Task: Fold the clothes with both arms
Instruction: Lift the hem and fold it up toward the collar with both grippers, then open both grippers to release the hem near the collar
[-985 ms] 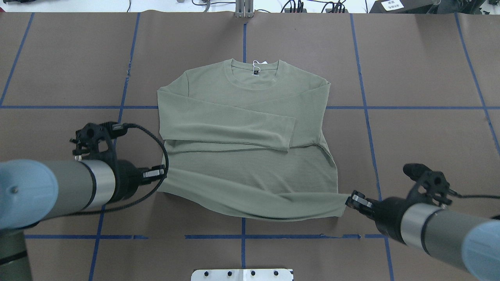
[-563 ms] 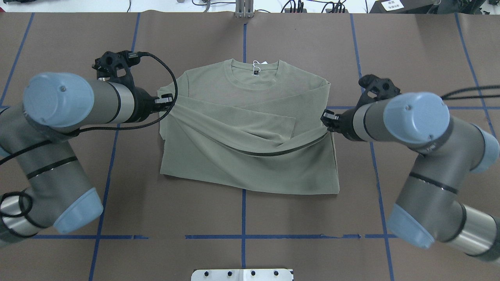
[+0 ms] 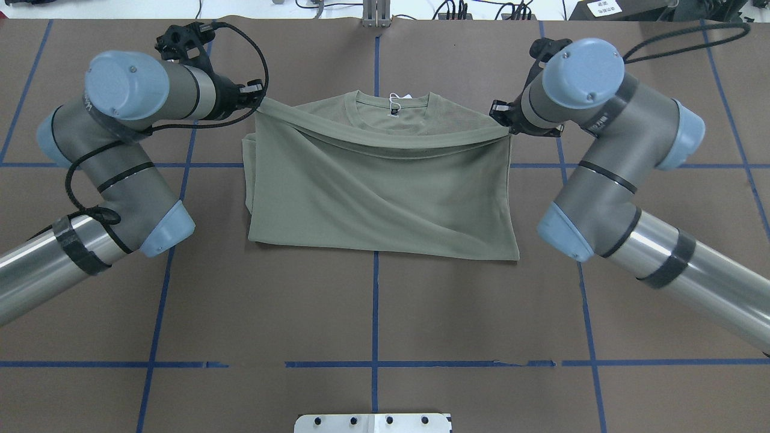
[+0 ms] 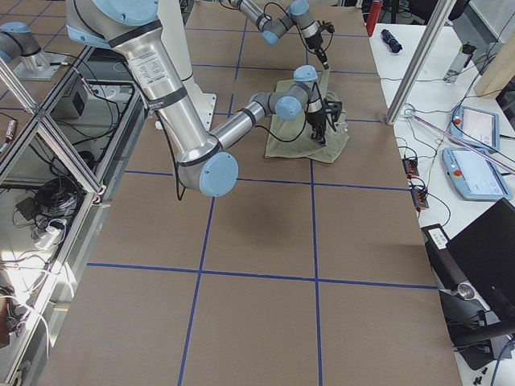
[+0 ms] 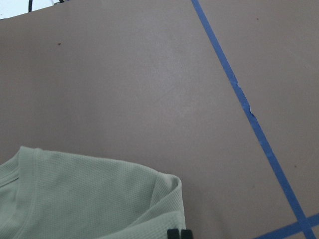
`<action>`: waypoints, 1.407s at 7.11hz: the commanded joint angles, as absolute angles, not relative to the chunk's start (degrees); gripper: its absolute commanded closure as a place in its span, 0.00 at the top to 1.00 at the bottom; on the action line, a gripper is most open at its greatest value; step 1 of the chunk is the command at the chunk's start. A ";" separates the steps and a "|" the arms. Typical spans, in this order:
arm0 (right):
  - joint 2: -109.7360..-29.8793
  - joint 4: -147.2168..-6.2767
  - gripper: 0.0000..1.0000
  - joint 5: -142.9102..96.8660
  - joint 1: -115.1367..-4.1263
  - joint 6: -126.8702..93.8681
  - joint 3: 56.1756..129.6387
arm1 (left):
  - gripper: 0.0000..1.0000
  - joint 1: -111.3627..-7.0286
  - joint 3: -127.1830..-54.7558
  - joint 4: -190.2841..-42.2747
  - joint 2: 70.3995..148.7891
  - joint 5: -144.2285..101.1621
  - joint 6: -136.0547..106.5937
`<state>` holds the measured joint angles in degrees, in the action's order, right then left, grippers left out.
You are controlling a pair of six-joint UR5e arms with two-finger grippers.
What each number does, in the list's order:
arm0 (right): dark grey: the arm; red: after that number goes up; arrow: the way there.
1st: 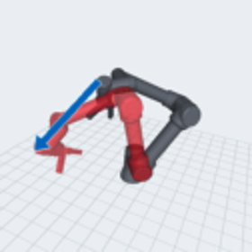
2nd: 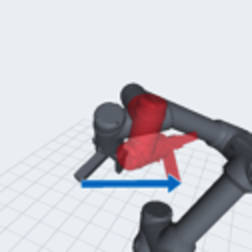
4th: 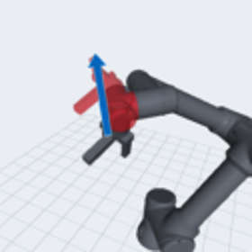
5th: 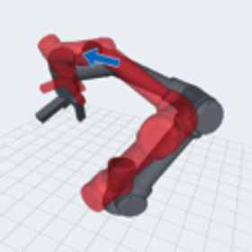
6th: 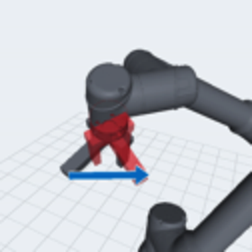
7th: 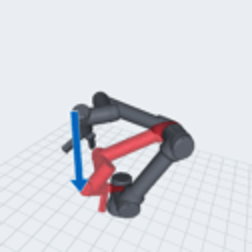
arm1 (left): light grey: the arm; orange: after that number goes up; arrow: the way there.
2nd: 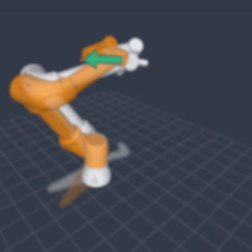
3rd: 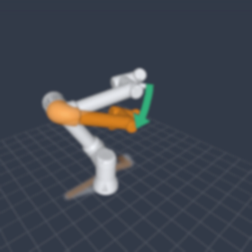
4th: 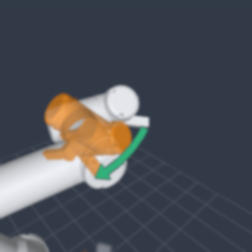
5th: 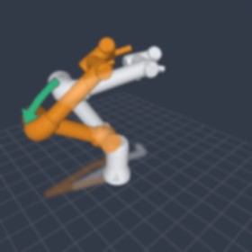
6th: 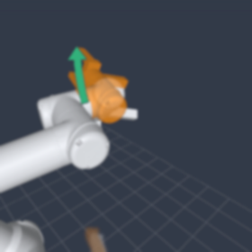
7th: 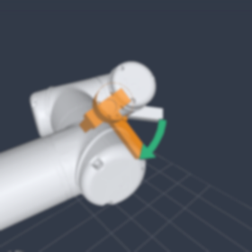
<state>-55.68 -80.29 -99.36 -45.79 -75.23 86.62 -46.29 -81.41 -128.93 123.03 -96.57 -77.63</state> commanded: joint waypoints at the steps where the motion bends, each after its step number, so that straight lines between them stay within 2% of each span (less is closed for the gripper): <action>1: -48.73 -80.07 0.00 -99.14 -46.23 -73.57 75.72 | 0.00 -46.67 -73.07 -134.01 126.37 -93.62 -77.61; 2: -48.60 -78.33 0.00 -99.23 -46.23 -73.56 74.89 | 0.18 -46.41 -71.82 -134.21 126.39 -93.52 -77.52; 4: -48.43 -73.06 0.00 -99.23 -46.23 -73.56 71.20 | 0.38 -46.32 -70.31 -136.57 125.86 -93.25 -76.65; 5: -48.25 -72.78 0.32 -99.23 -46.23 -74.09 71.54 | 0.43 -46.32 -70.75 -136.67 125.95 -93.25 -75.60; 6: -48.43 -72.77 0.48 -99.58 -46.23 -74.44 73.02 | 0.44 -46.41 -70.93 -136.84 126.03 -93.25 -75.59; 7: -51.65 -72.77 0.56 -99.93 -45.53 -74.53 78.17 | 0.46 -46.41 -72.23 -137.89 125.69 -93.34 -75.67; 8: -56.81 -72.69 0.61 -101.24 -43.87 -75.49 84.49 | 0.46 -46.32 -73.38 -137.90 125.60 -93.69 -75.85; 10: -66.23 -72.60 0.65 -101.51 -38.18 -88.86 98.11 | 0.47 -46.23 -73.48 -138.08 125.60 -93.87 -75.94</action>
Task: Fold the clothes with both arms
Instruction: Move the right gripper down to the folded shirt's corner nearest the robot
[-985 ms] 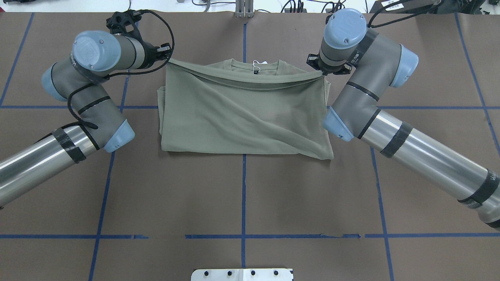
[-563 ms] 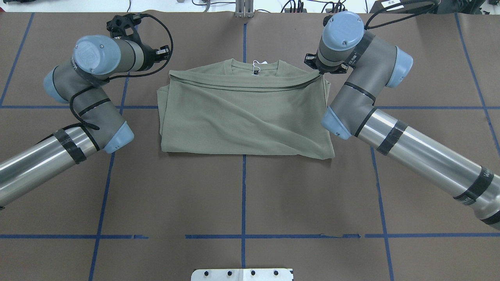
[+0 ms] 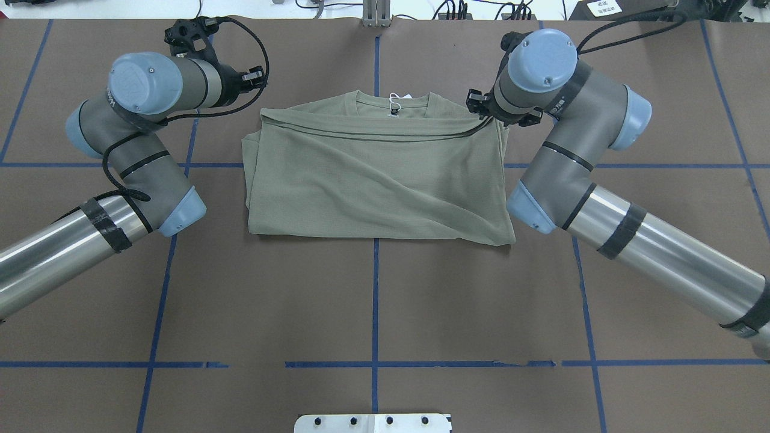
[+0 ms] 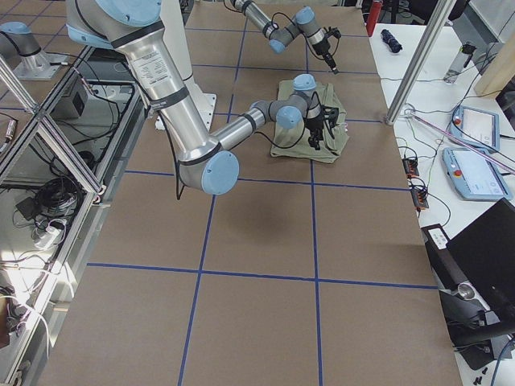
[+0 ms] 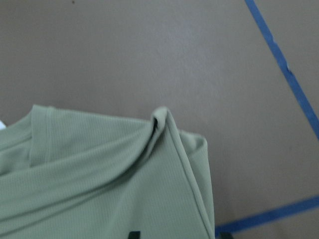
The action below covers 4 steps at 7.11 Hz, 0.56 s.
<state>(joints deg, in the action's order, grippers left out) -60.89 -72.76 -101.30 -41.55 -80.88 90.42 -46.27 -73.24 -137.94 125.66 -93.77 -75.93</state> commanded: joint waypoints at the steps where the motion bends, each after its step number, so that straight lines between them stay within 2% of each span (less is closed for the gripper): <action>1: -67.05 -72.51 0.70 -101.17 -35.45 -97.30 99.22 | 0.47 -46.23 -73.48 -137.99 125.60 -93.87 -76.02; 2: -67.50 -72.51 0.70 -98.99 -33.07 -105.56 99.40 | 0.47 -46.23 -73.48 -137.99 125.60 -93.87 -76.03; 4: -70.39 -72.60 0.70 -97.92 -31.20 -107.93 100.37 | 0.47 -46.23 -74.61 -137.99 124.46 -93.87 -76.03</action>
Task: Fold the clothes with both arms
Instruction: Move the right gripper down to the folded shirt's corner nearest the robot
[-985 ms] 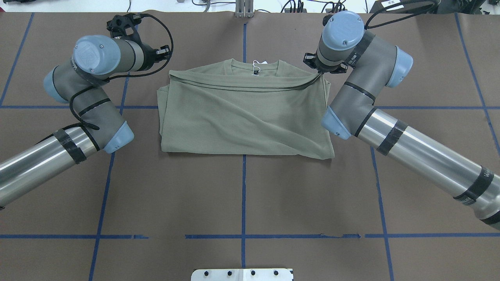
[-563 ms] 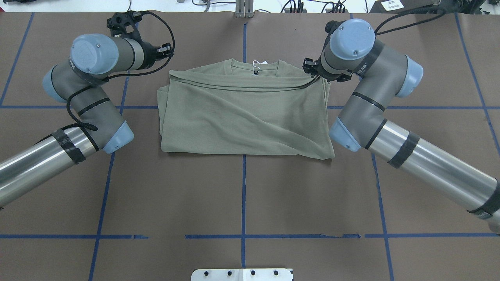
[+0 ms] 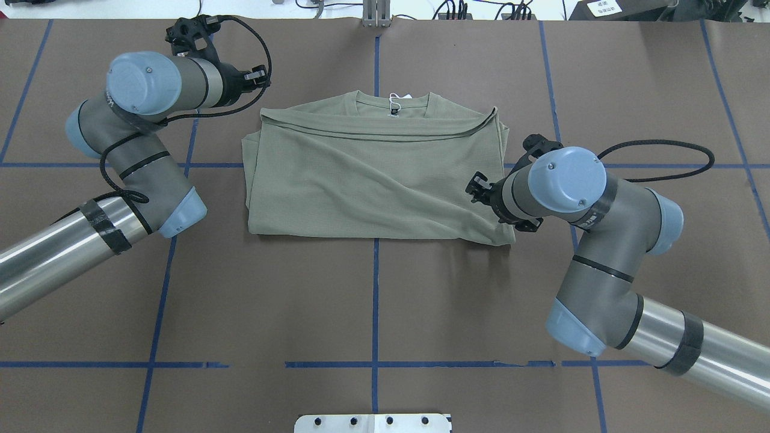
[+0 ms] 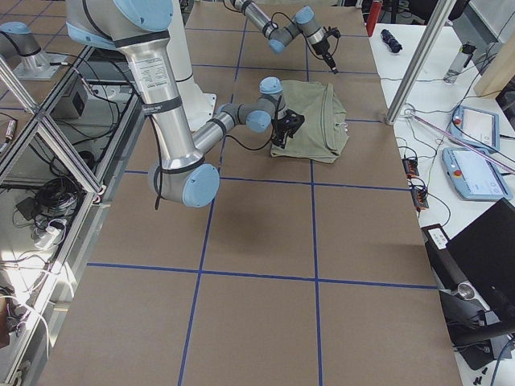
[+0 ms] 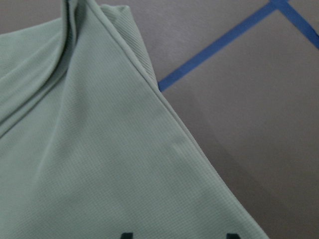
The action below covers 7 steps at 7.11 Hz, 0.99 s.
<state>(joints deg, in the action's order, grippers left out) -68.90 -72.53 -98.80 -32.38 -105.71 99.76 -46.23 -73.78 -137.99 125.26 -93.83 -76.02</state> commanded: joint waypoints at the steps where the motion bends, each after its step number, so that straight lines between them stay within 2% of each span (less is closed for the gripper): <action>1: -71.71 -72.51 0.69 -97.91 -31.11 -107.84 101.24 | 0.47 -46.23 -75.23 -137.90 123.93 -93.78 -76.03; 3: -74.95 -72.60 0.69 -98.00 -30.77 -107.75 104.31 | 0.47 -46.23 -75.59 -137.81 123.84 -93.78 -76.20; 6: -75.94 -72.60 0.69 -97.73 -27.87 -108.02 104.94 | 0.47 -46.14 -75.50 -137.81 123.84 -93.69 -76.11; 7: -76.11 -72.60 0.61 -97.73 -27.77 -108.02 105.03 | 0.47 -46.14 -75.50 -137.81 123.84 -93.69 -76.11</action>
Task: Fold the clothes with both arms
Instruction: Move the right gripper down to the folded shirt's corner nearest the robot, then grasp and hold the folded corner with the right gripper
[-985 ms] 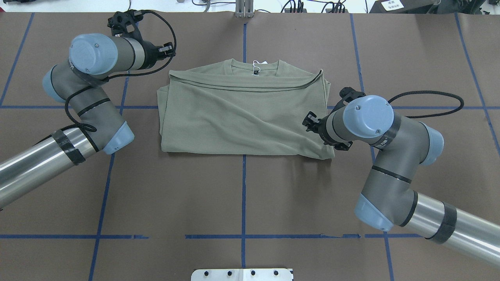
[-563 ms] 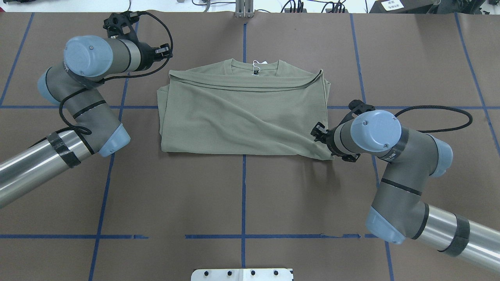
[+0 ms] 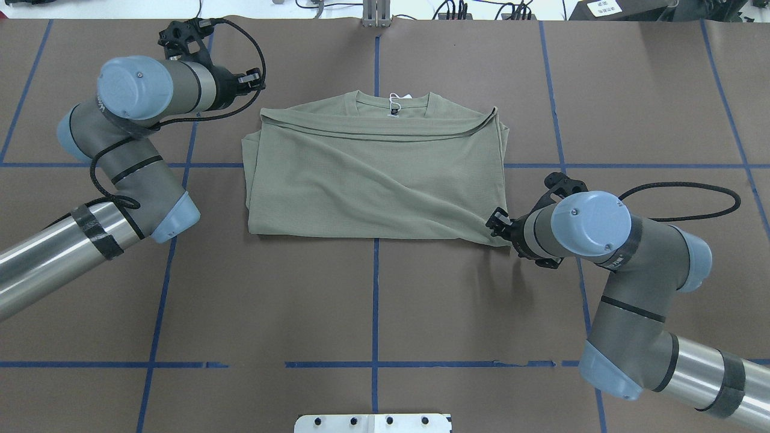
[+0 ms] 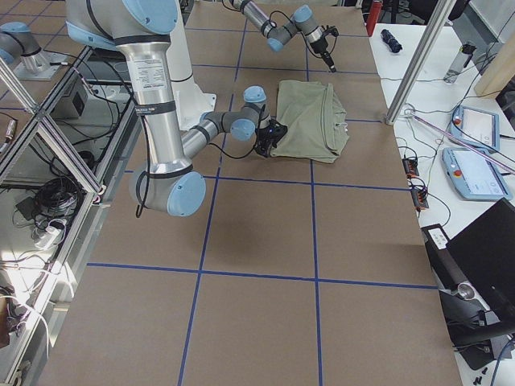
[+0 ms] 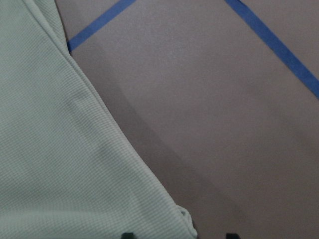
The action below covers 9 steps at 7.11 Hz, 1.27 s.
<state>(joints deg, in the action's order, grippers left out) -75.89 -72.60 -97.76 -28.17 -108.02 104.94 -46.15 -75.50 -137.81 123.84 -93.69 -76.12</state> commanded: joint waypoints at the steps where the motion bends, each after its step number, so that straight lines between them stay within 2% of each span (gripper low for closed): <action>1: -76.11 -72.60 0.11 -97.73 -27.77 -108.10 105.29 | 0.47 -46.23 -75.50 -137.73 123.84 -93.52 -76.11; 2: -76.72 -72.60 0.00 -97.82 -27.77 -108.02 105.64 | 0.47 -46.14 -75.50 -137.81 123.58 -93.52 -76.11; 6: -78.84 -72.60 0.00 -97.91 -27.77 -107.93 109.59 | 0.47 -46.14 -76.11 -137.72 122.34 -93.25 -75.94; 7: -78.84 -72.60 0.09 -97.82 -27.60 -108.02 108.64 | 0.47 -46.14 -76.37 -137.72 122.26 -93.16 -75.94; 8: -78.58 -72.60 0.41 -97.82 -27.51 -108.10 108.46 | 0.47 -46.14 -76.38 -137.72 122.26 -93.16 -76.02; 9: -78.40 -72.68 0.55 -97.82 -27.51 -108.19 108.28 | 0.46 -46.14 -76.38 -137.72 122.26 -93.16 -76.03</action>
<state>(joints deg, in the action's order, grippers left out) -78.60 -72.62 -97.83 -27.56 -108.09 108.54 -46.14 -76.33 -137.73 122.28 -93.18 -76.00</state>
